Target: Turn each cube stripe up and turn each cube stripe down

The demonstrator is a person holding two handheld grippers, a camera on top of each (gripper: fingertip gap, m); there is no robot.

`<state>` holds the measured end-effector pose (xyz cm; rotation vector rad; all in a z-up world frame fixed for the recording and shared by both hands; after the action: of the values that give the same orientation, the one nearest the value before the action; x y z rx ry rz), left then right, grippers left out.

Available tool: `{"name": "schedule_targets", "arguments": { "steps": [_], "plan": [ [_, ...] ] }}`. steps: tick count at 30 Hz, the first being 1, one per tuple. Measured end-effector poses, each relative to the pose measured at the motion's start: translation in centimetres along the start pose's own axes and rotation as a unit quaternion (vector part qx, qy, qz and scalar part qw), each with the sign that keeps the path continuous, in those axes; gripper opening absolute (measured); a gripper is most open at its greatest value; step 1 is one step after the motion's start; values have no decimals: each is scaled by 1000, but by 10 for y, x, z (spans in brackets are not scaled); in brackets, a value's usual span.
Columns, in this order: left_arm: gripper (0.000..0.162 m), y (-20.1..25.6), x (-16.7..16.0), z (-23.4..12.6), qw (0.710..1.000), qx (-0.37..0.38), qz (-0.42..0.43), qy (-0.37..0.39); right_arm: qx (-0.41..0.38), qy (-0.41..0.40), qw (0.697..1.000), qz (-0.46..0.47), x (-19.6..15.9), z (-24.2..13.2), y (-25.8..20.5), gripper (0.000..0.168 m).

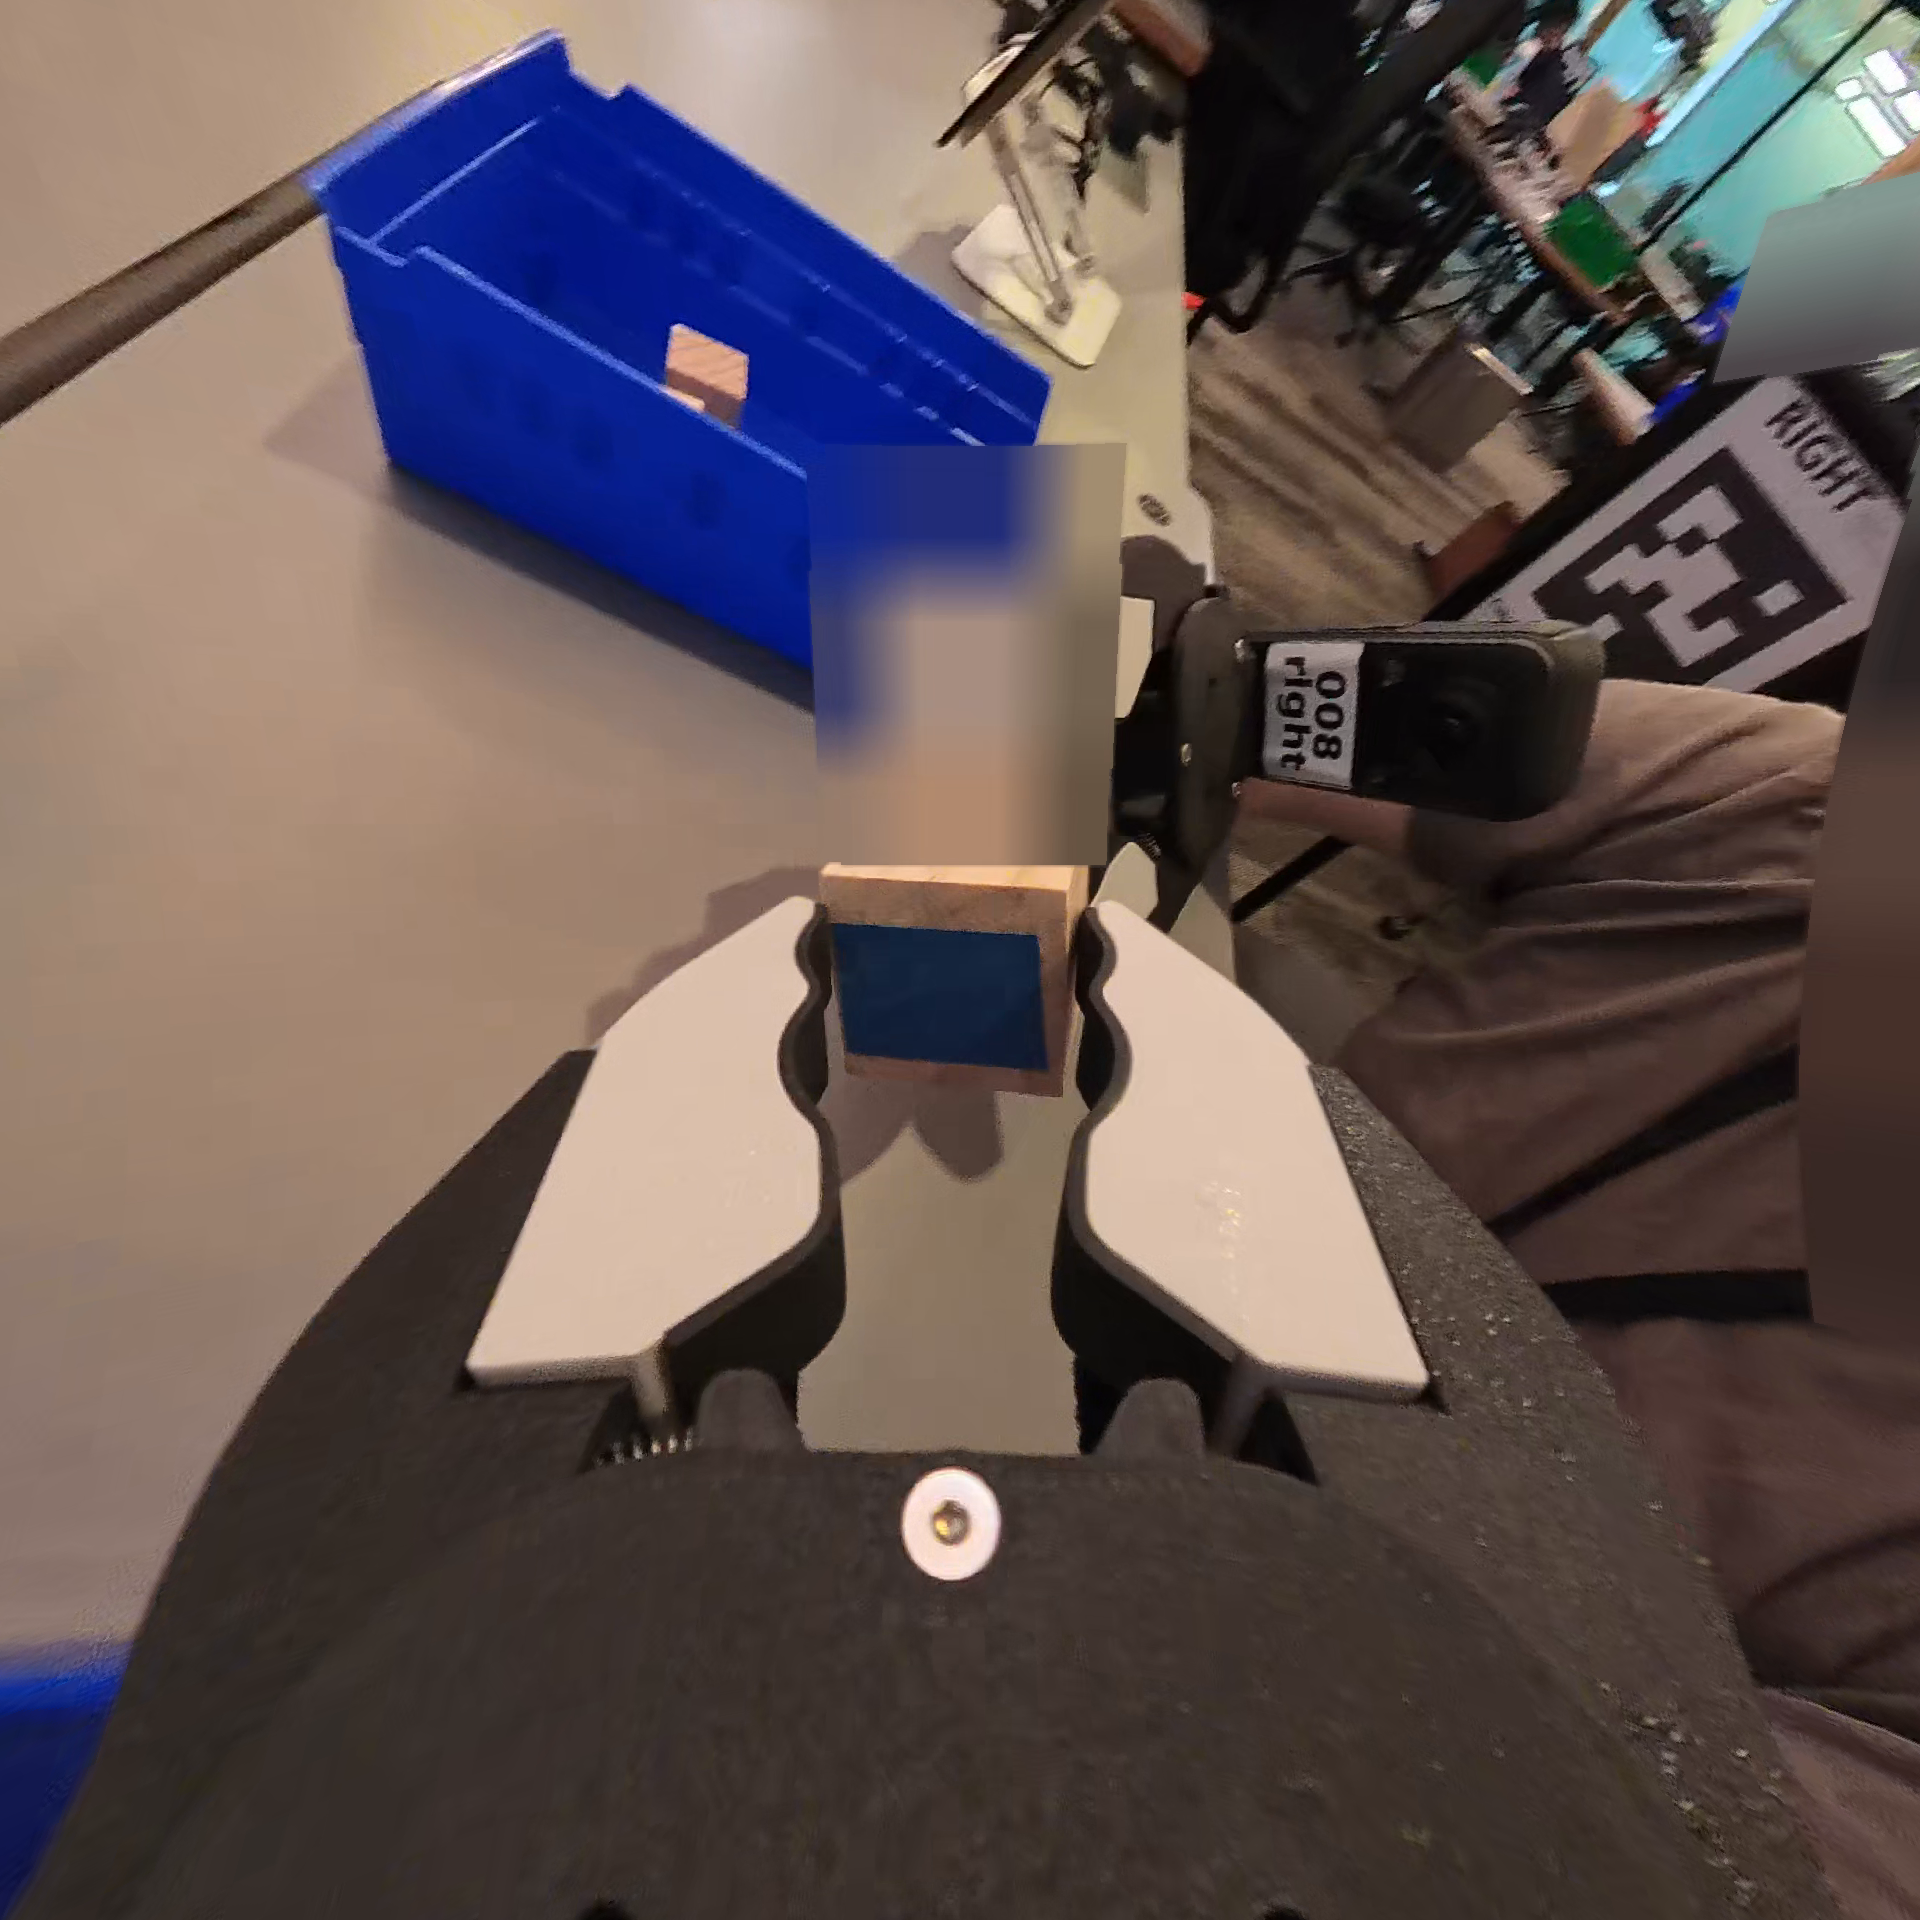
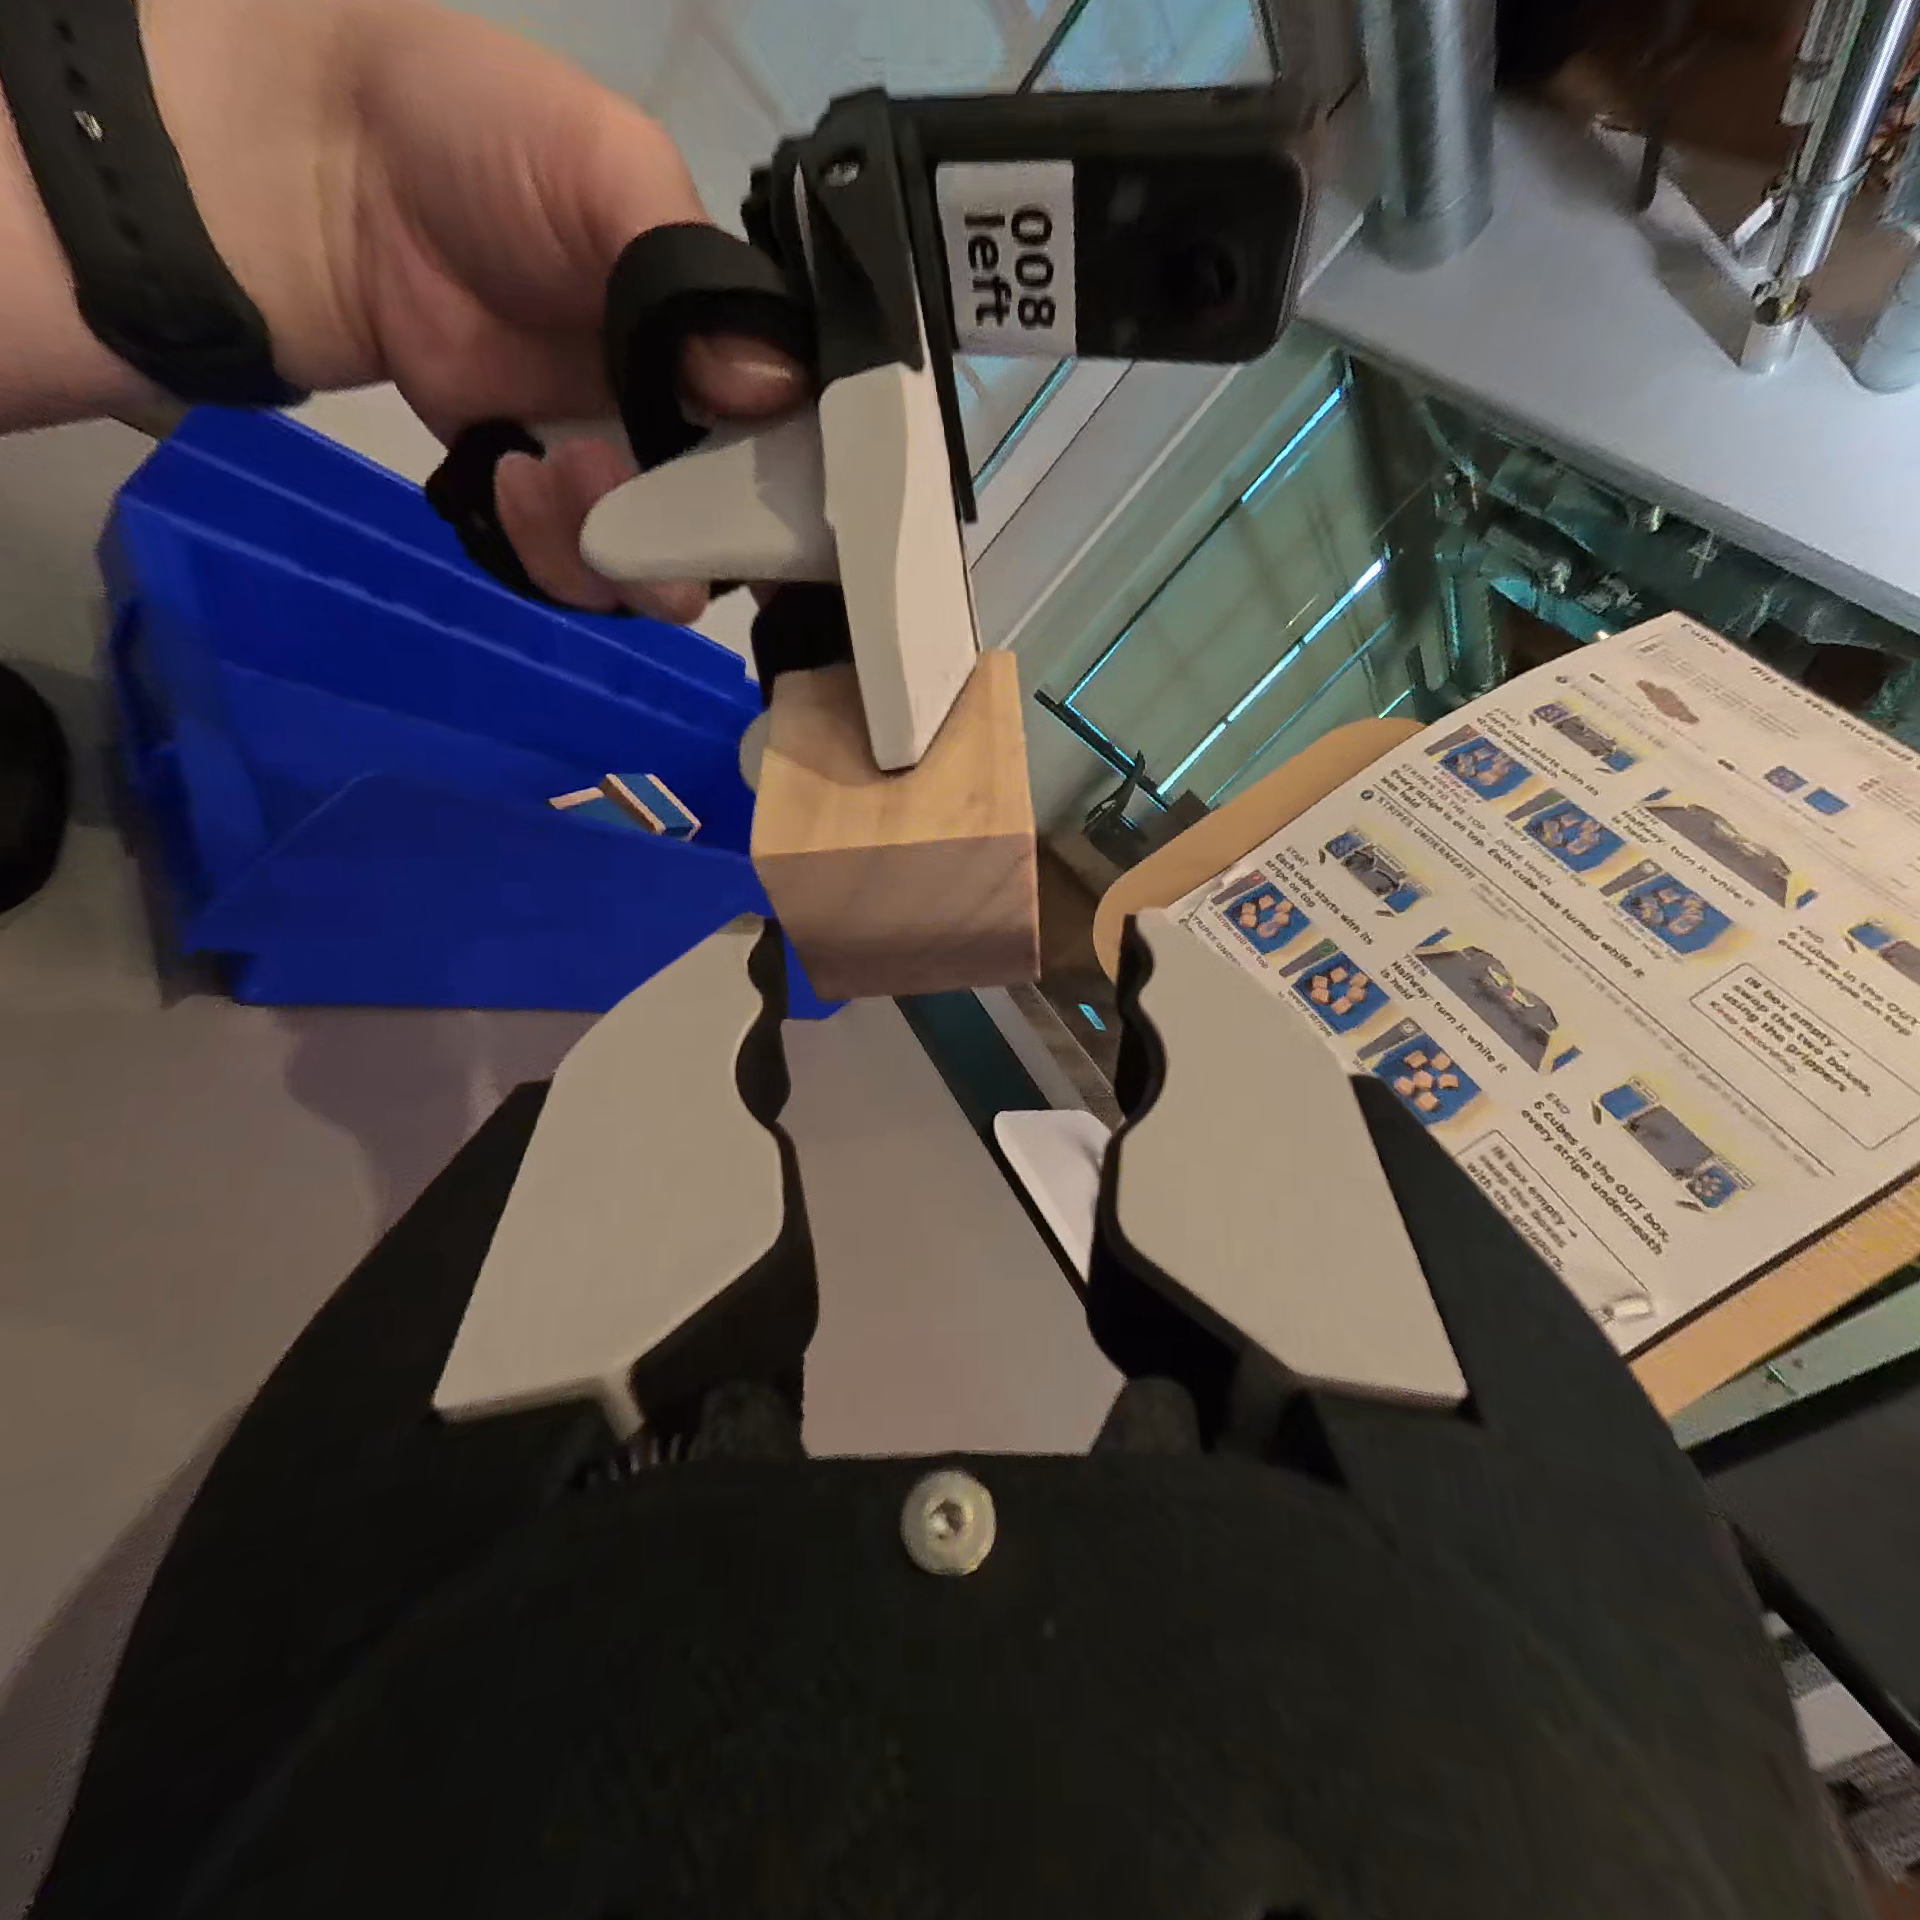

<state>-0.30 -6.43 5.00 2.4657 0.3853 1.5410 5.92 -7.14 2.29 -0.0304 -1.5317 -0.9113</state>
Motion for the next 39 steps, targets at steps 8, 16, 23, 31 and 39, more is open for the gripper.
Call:
{"name": "schedule_targets", "arguments": {
  "steps": [8,16,23,31,39],
  "plan": [
    [46,4,2,8,996,-77,-15,32,57,8,998,-1,11,-5,-4,46],
    [53,4,17,-43,991,-52,-25,121,359,-41,824,436,33,-31,57,45],
    [44,15,20,-58,991,-50,-10,126,427,-91,769,466,32,-82,103,45],
    [41,17,17,-61,994,-21,-2,107,74,-506,777,367,-86,-184,172,46],
    [39,12,14,-67,995,12,-7,99,-60,-732,547,401,-197,-256,184,46]
  ]
}}
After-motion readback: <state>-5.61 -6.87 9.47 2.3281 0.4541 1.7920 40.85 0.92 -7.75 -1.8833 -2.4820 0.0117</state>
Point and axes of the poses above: each gripper's, where its closed fingertips meet, z out along the fingers, x out of its top, y = z × x across the jaws, the point moved 4 cm from there along -z, back along the fingers, and after that the axes turned 10 degrees about z, right-handed, at the moved point
